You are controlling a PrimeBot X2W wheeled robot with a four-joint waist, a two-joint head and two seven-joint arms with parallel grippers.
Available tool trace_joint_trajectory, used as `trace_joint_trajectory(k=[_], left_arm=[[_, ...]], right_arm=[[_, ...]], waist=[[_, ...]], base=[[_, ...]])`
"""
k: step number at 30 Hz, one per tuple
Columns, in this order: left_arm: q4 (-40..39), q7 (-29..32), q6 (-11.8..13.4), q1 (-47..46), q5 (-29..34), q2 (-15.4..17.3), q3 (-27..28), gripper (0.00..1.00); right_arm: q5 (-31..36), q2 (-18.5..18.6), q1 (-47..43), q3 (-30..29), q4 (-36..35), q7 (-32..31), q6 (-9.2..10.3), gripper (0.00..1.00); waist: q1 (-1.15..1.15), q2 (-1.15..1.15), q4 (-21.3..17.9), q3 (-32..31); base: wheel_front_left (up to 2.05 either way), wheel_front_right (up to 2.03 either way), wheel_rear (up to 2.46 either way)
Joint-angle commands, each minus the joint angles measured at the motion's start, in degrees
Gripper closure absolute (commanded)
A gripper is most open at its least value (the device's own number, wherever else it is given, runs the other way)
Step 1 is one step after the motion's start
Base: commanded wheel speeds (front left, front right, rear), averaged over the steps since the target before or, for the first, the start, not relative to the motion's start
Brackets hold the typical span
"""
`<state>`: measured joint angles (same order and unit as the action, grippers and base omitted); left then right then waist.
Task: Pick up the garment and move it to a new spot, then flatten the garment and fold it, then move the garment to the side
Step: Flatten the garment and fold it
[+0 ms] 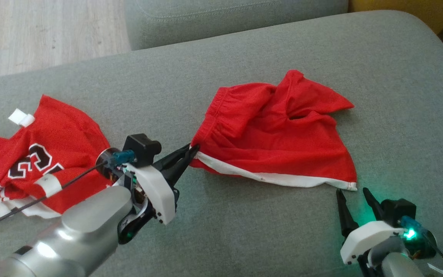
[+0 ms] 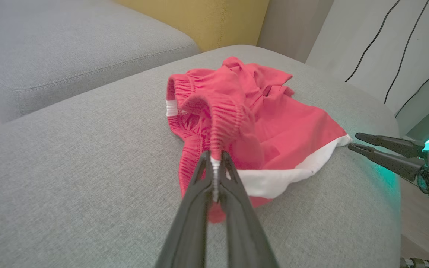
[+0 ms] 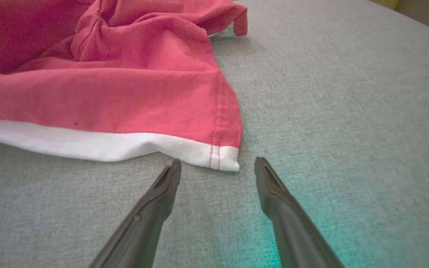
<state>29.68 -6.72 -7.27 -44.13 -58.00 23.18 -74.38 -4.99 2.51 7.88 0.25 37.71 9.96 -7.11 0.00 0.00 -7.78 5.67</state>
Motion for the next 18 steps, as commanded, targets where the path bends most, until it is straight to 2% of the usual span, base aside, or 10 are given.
trace_joint_trajectory(k=[1,18], left_arm=[[-0.4,-0.8,0.0,-2.7,-0.8,1.3,2.3,1.0],[-0.3,-0.5,-0.2,-3.8,-1.1,1.7,1.9,1.0]], right_arm=[[0.1,0.4,1.6,1.4,-1.2,0.0,-0.37,0.0],[1.9,0.4,5.5,1.2,4.2,2.9,-0.37,0.0]], waist=[[0.0,0.0,-0.1,0.2],[0.0,0.0,-0.2,1.3]], base=[[0.0,0.0,0.0],[0.0,0.0,0.0]])
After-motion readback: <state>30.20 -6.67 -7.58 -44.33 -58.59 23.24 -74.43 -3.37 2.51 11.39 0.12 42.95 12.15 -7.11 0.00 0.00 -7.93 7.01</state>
